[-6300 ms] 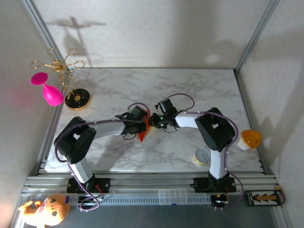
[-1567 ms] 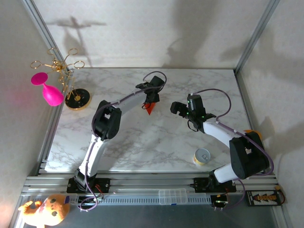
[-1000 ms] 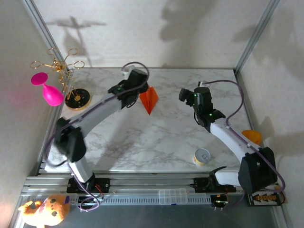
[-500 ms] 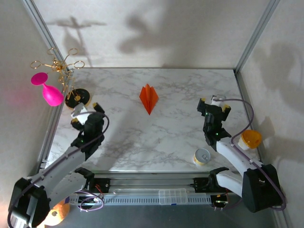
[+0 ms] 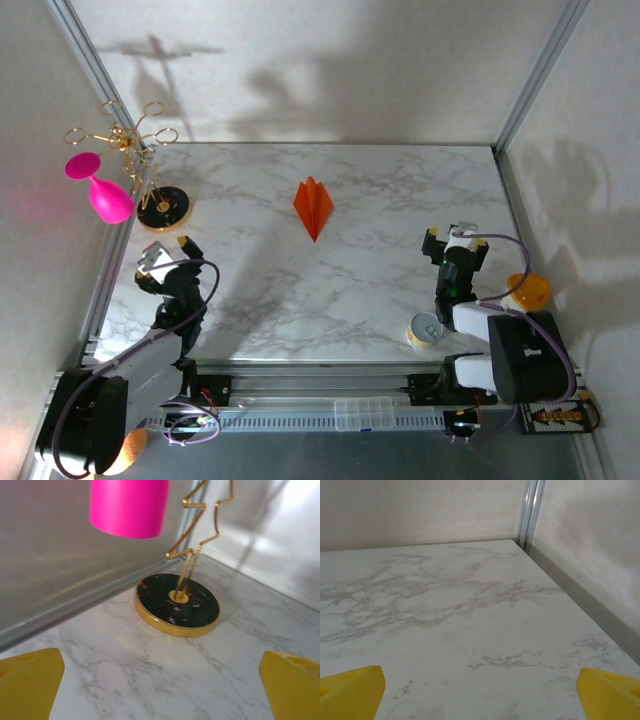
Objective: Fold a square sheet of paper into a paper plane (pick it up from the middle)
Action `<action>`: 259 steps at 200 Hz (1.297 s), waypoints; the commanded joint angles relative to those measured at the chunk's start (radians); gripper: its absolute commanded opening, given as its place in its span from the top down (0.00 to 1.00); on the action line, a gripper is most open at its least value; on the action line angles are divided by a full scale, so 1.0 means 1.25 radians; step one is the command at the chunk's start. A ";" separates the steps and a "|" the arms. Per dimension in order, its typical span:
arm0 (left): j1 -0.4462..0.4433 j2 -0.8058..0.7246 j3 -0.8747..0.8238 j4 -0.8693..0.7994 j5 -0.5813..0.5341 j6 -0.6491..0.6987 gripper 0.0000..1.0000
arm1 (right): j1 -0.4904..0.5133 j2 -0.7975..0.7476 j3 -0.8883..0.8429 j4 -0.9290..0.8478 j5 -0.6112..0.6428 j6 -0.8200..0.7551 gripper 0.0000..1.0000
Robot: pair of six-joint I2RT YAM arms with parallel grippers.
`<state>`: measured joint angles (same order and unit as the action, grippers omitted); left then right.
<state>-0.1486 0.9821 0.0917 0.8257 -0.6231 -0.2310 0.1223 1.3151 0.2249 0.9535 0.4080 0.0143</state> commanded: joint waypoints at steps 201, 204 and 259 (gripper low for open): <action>0.059 0.449 0.098 0.394 0.339 0.126 0.01 | -0.079 0.185 -0.012 0.283 -0.271 0.001 0.01; 0.059 0.447 0.099 0.393 0.339 0.126 0.01 | -0.079 0.185 -0.012 0.282 -0.270 0.001 0.01; 0.061 0.447 0.101 0.387 0.346 0.125 0.01 | -0.079 0.186 -0.011 0.282 -0.271 0.001 0.01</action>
<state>-0.0704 1.5345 0.2062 1.3228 -0.1802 -0.0849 0.0292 1.5402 0.2035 1.2793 0.0769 0.0139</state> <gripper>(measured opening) 0.995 0.987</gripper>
